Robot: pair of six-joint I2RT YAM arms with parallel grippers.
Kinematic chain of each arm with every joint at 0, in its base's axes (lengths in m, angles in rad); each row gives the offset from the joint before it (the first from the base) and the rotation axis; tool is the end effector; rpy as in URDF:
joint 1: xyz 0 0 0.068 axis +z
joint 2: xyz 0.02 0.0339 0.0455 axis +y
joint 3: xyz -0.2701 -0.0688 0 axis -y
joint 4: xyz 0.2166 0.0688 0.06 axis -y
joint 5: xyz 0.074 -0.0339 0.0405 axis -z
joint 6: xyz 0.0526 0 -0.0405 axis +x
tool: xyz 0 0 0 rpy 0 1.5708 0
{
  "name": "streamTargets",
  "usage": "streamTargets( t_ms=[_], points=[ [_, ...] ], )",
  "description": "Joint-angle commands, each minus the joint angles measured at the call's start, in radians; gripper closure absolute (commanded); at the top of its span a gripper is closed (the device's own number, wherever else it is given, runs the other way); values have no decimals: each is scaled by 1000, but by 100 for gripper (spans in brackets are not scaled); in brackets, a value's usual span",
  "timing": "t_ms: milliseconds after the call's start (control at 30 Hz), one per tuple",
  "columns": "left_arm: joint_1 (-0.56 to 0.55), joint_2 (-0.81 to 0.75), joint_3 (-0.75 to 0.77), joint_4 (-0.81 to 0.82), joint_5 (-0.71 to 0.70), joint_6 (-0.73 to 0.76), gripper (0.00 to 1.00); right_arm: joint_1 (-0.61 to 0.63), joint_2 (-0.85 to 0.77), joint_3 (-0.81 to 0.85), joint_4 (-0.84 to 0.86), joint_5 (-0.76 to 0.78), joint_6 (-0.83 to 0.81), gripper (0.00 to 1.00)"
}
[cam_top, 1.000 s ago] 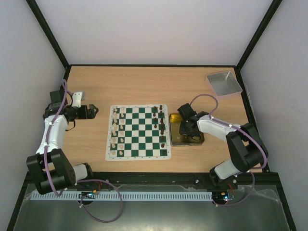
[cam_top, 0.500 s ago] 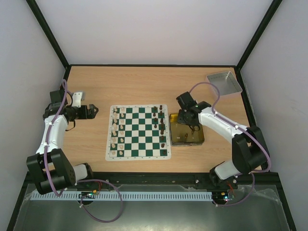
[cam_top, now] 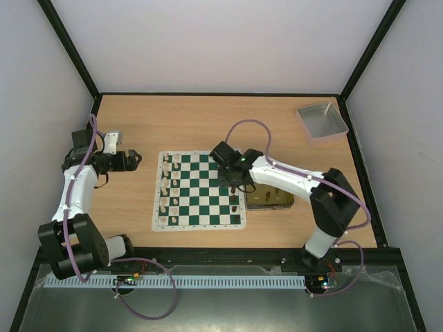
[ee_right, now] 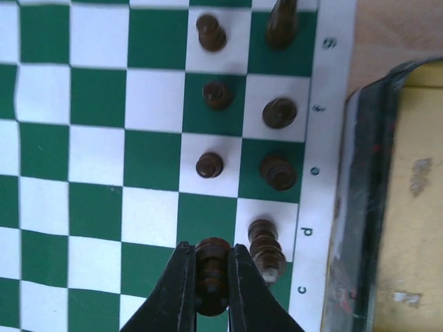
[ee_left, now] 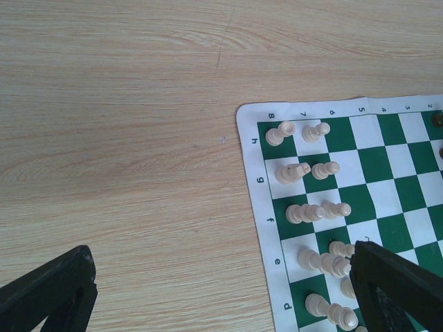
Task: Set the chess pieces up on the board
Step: Place the chess piece on the chessboard.
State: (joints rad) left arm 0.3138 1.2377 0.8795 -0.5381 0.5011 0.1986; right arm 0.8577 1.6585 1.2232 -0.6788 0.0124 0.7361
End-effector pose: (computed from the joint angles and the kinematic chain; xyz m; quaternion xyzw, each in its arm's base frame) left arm 0.2271 0.0471 0.2552 0.0293 0.9174 -0.1451 0.3694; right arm 0.2106 0.2425 0.2320 -0.0578 0.9723 0.1577 0.1625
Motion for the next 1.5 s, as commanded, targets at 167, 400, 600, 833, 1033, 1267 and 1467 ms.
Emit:
streamTargets(
  t_ms=[167, 400, 600, 833, 1033, 1267, 1467],
  points=[
    [5, 0, -1, -17, 18, 9, 1, 56, 113, 18, 28, -1, 33, 96],
    [4, 2, 0, -16, 20, 10, 1, 57, 143, -14, 65, -12, 31, 96],
    [5, 3, -1, -17, 18, 9, 1, 57, 183, -2, 68, -10, 20, 96],
    [3, 5, -1, -17, 20, 9, 1, 57, 208, 0, 71, -11, 14, 95],
    [5, 5, 0, -17, 19, 9, 1, 57, 223, -1, 74, -11, 11, 94],
    [4, 5, -1, -17, 19, 10, 1, 57, 232, 2, 80, -12, 12, 91],
    [5, 3, 0, -17, 20, 10, 1, 57, 235, 11, 78, -13, 13, 88]
  ],
)
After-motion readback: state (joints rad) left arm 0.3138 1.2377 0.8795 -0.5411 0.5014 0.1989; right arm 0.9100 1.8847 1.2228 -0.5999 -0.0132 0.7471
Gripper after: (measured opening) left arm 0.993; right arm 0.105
